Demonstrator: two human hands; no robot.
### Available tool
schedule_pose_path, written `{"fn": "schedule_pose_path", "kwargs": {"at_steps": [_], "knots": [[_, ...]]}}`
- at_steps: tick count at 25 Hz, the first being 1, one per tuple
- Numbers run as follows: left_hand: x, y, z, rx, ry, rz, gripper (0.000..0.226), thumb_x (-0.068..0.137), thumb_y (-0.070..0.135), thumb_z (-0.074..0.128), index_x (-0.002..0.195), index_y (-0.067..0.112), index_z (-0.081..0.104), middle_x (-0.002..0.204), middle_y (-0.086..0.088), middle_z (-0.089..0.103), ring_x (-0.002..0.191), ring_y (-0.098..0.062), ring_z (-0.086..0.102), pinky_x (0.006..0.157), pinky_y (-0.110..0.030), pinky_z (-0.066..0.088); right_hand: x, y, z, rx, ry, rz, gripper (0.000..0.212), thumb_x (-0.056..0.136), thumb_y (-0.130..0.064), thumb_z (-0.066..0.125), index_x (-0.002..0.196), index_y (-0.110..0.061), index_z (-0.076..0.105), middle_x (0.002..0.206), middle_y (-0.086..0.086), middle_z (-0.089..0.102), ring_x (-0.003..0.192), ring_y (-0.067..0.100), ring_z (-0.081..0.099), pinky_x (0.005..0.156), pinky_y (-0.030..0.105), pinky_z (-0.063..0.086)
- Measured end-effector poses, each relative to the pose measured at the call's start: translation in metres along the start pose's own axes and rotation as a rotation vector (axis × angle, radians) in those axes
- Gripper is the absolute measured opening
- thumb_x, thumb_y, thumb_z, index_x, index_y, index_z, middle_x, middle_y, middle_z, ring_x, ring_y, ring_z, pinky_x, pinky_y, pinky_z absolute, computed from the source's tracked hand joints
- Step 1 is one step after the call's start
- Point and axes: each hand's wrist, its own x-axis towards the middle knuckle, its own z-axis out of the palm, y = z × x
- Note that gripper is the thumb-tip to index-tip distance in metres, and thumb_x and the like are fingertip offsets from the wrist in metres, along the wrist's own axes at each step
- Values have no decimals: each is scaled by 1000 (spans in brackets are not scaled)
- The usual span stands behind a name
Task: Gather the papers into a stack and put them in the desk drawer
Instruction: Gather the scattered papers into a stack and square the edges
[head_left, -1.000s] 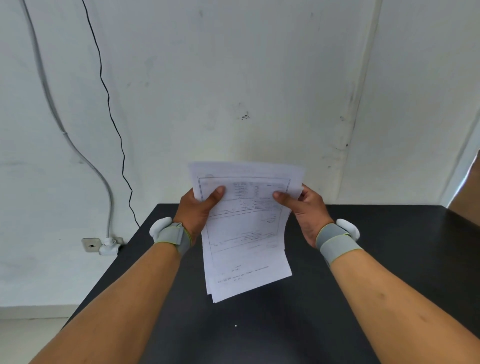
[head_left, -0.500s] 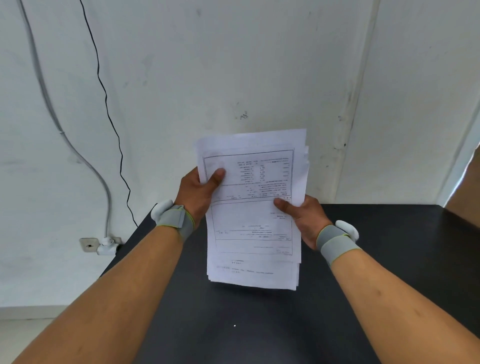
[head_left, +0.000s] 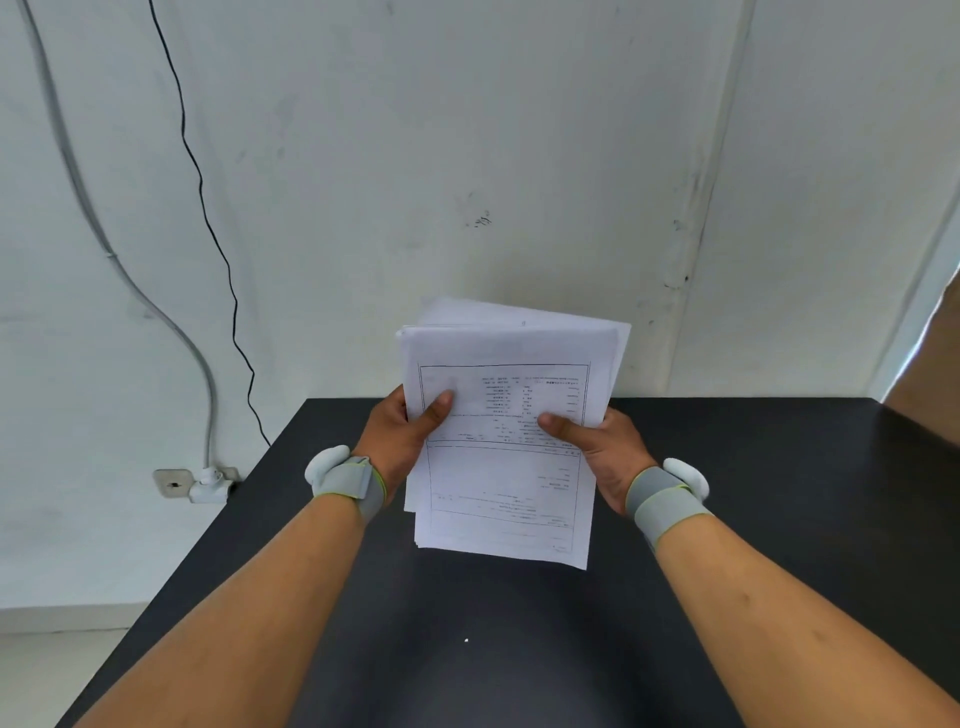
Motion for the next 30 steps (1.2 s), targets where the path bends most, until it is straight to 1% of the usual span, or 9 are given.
{"fn": "schedule_pose_path", "kwargs": {"at_steps": [2,6,10,13,15,20,23,27,30], "knots": [[-6,-11,1,9,1,-30,35,89,31,68,121,16,67,110,3,75,95,-9,74,78,-21,59,-3,9,1,-16,16,23,37,76,-11,84,111,-7,74,106,10,79,98,31,76,90,47,60],[-14,-29,2,4,7,-85,42,82,43,68,117,19,67,110,3,76,99,-11,73,90,-30,57,-5,12,3,-33,-13,23,26,79,-17,83,103,-14,75,102,6,81,95,29,77,83,42,61],[-13,-31,-3,23,48,-45,36,88,41,64,117,21,65,110,3,75,99,-12,73,84,-27,58,-10,23,2,-56,9,20,24,81,-23,81,104,-18,75,104,3,80,92,22,77,77,34,61],[-13,-29,-2,42,52,-43,33,96,40,54,119,18,65,108,5,75,96,-10,74,82,-25,59,-12,25,5,-40,32,-9,20,83,-25,79,101,-19,74,97,-2,81,85,15,78,68,25,61],[-15,-33,-1,46,48,-39,36,98,41,50,125,20,62,113,6,74,101,-10,72,81,-23,58,-11,26,4,-39,41,-17,21,82,-28,79,100,-19,74,93,-4,80,84,15,77,66,25,61],[-30,-55,0,57,36,-85,29,102,33,44,128,26,56,118,9,70,107,-11,69,76,-18,57,-22,53,1,-65,37,17,19,82,-19,80,100,-21,73,101,-3,79,92,14,75,68,19,60],[-31,-55,0,56,42,-88,30,102,33,43,130,27,54,118,10,69,106,-9,69,79,-18,56,-20,53,-1,-61,24,16,20,83,-18,79,101,-21,73,98,-5,78,88,8,74,68,18,59],[-40,-66,3,69,30,-126,27,103,30,42,127,28,55,116,11,70,106,-9,69,80,-18,56,-24,64,-4,-56,21,80,39,70,-33,83,106,-19,74,108,6,79,99,23,75,85,38,61],[-43,-74,2,54,57,-149,26,103,31,42,125,32,56,114,11,71,106,-10,69,86,-25,57,-24,71,-7,-66,9,104,45,68,-35,82,108,-17,74,109,5,79,102,25,74,92,43,59]]}}
